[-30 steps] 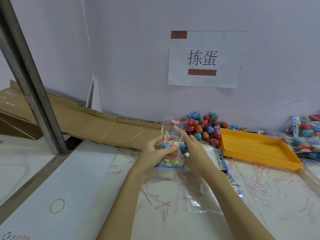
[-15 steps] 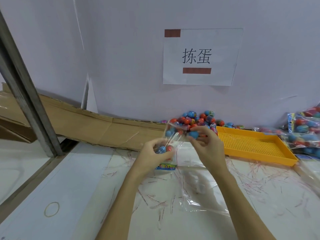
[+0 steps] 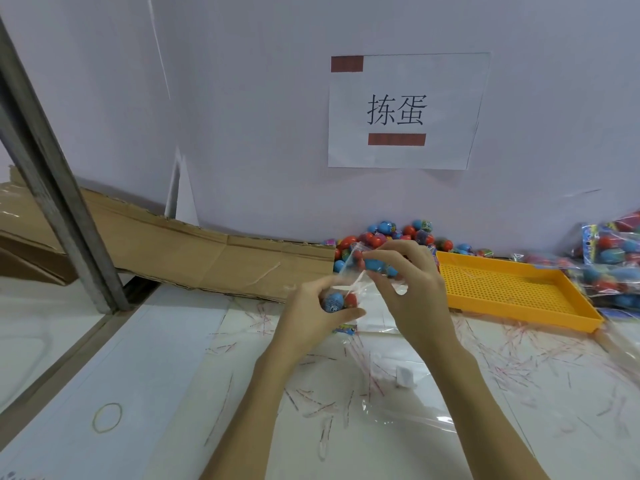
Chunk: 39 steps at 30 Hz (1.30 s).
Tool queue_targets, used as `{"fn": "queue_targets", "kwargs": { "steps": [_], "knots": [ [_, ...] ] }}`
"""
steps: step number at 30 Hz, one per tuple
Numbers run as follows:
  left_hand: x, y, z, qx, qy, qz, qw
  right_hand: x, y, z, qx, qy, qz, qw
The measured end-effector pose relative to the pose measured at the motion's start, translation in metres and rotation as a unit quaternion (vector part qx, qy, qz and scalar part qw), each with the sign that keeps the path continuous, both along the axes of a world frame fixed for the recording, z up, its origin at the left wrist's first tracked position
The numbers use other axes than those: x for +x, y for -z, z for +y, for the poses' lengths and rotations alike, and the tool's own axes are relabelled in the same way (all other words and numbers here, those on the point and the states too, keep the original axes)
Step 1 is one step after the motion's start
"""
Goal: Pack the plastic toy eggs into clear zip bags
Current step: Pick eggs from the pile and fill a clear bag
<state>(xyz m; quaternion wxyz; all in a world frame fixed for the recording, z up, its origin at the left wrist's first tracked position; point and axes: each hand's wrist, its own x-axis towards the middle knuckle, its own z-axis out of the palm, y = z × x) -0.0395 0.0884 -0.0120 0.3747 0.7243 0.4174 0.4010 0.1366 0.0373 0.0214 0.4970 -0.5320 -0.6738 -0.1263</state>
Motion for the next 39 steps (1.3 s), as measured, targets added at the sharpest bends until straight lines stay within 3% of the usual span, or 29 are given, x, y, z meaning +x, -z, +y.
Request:
{"fn": "queue_targets", "kwargs": {
  "steps": [7,11,18,30,35,39],
  "knots": [
    [0.002,-0.002,-0.002,0.006,-0.018,0.048,0.999,-0.007,-0.001,-0.001,-0.010,-0.052,0.073,0.996],
    [0.001,0.001,0.001,0.022,-0.014,0.061,0.998,-0.005,0.002,-0.001,-0.084,-0.070,0.081,0.991],
    [0.002,-0.006,-0.006,-0.003,0.020,0.031,0.999,-0.004,0.005,0.000,-0.141,-0.085,0.115,0.980],
    [-0.001,-0.006,-0.010,0.053,0.008,0.080,0.995,-0.011,0.010,0.000,-0.180,-0.101,0.072,0.976],
    [-0.001,-0.007,-0.009,0.044,0.010,0.064,0.997,-0.018,0.008,-0.003,-0.179,-0.141,0.081,0.970],
    [0.001,-0.003,-0.008,0.041,0.019,0.071,0.996,-0.024,0.010,-0.004,-0.202,-0.144,0.036,0.968]
  ]
}}
